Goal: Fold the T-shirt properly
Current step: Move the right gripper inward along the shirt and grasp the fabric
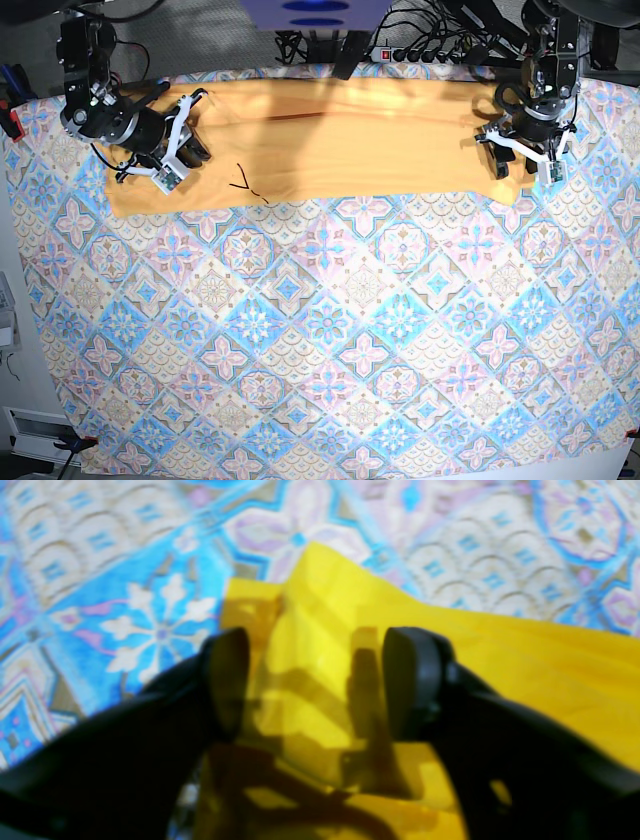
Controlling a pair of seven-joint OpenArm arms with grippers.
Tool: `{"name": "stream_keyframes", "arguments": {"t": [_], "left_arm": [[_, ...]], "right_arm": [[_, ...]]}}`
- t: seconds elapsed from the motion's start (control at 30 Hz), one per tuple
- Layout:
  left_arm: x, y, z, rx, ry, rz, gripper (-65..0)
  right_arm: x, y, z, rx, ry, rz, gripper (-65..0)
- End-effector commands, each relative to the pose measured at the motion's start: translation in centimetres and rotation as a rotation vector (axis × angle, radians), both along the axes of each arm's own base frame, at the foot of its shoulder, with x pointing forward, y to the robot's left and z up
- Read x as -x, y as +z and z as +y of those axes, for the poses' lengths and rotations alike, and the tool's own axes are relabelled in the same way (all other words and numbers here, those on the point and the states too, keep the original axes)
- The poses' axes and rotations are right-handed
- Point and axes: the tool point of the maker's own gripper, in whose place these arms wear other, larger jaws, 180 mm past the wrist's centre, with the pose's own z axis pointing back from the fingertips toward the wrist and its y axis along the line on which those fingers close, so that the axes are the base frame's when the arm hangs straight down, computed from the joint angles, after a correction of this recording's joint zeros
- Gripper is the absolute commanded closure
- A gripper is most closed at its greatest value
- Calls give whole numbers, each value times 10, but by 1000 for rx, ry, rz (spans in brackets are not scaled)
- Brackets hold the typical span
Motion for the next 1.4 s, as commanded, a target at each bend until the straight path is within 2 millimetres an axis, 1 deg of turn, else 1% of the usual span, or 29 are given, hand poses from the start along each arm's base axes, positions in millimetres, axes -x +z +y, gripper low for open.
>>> {"name": "stream_keyframes", "arguments": {"t": [0.0,0.07,0.17,0.23,0.4,0.47,0.5,0.53,0.6,0.67,0.73,0.97,1.1,1.3,1.37], "left_arm": [[-6,10,7,-26,-4,-33,-276],[-5,8,2,-10,7,-35,-207],[-8,8,0,-6,11,-42,-129],[-6,7,1,-5,14,-37,-105],[-3,2,1,0,19,-25,-89],[-2,2,1,0,19,-23,-45],[2,1,1,0,19,-14,-10],[5,1,1,0,19,-10,0],[5,5,-3,1,10,-21,0],[12,7,-5,1,2,-16,0],[13,14,-10,3,-11,-29,0],[28,32,-4,-3,34,-57,0],[36,27,-3,-3,39,-35,0],[59,-2,8,-4,78,59,0],[62,-6,9,-3,83,69,0]], "right_arm": [[-6,8,-1,-12,3,-31,-86],[-6,9,-1,-12,1,-32,-86],[-6,9,-2,-11,-1,-33,-86],[-7,9,-3,-10,-3,-34,-86],[-7,9,-3,-10,-3,-34,-86],[-7,9,-3,-10,-3,-34,-86],[-6,9,-3,-10,-3,-32,-86],[-7,9,-3,-9,-4,-33,-86],[-6,8,-4,-10,-6,-31,-86],[-6,8,-4,-10,-6,-30,-86],[-6,8,-4,-10,-6,-30,-86],[-6,7,-4,-10,-7,-29,-86],[-5,6,-3,-11,-4,-25,-86],[-4,6,0,-15,1,-23,-86],[-4,6,0,-15,2,-24,-86]]}}
